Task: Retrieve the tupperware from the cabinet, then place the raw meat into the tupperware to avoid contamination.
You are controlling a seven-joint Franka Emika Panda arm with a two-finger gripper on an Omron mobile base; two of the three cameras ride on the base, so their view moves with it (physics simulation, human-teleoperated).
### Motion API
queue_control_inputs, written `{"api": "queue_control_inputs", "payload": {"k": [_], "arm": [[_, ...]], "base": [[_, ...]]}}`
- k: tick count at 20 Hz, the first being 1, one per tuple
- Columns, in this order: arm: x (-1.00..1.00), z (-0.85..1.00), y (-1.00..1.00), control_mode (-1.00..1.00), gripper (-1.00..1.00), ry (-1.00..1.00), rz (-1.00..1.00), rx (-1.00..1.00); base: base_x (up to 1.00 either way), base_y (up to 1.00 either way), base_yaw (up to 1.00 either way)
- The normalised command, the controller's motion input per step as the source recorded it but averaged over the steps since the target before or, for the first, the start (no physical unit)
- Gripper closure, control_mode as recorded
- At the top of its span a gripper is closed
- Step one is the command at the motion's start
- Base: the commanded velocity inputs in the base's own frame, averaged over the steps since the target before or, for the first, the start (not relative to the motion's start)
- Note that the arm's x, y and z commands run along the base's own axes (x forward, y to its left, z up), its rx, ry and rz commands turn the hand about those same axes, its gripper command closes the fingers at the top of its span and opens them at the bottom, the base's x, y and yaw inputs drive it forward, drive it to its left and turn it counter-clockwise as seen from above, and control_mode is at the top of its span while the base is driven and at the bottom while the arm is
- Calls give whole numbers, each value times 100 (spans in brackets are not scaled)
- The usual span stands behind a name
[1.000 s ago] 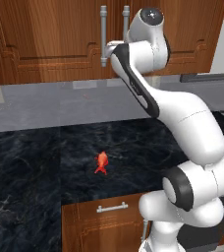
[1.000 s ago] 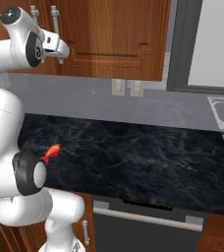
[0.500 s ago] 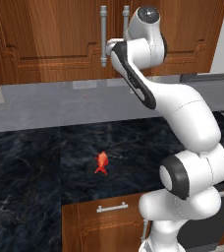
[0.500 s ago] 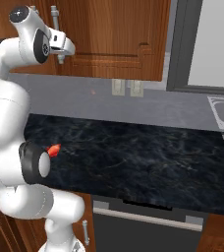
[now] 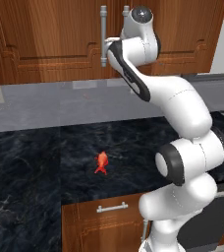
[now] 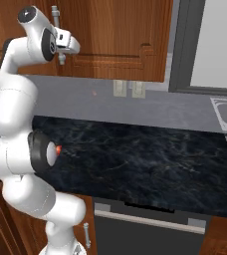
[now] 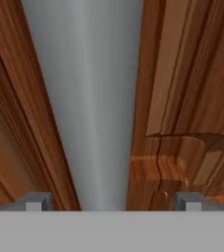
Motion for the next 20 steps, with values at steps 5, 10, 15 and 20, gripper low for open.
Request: {"api": "queue_control_inputs", "payload": {"k": [5,10,15,20], "arm": [[49,0,0,-100,-100,0,0,0],[35,-6,0,-100,100,-1,0,0],[15,-13,0,-100,100,-8,0,0],[2,-23,0,-100,100,-11,0,0]], "base": [[0,0,0],[0,0,0],[0,0,0],[0,0,0]]}}
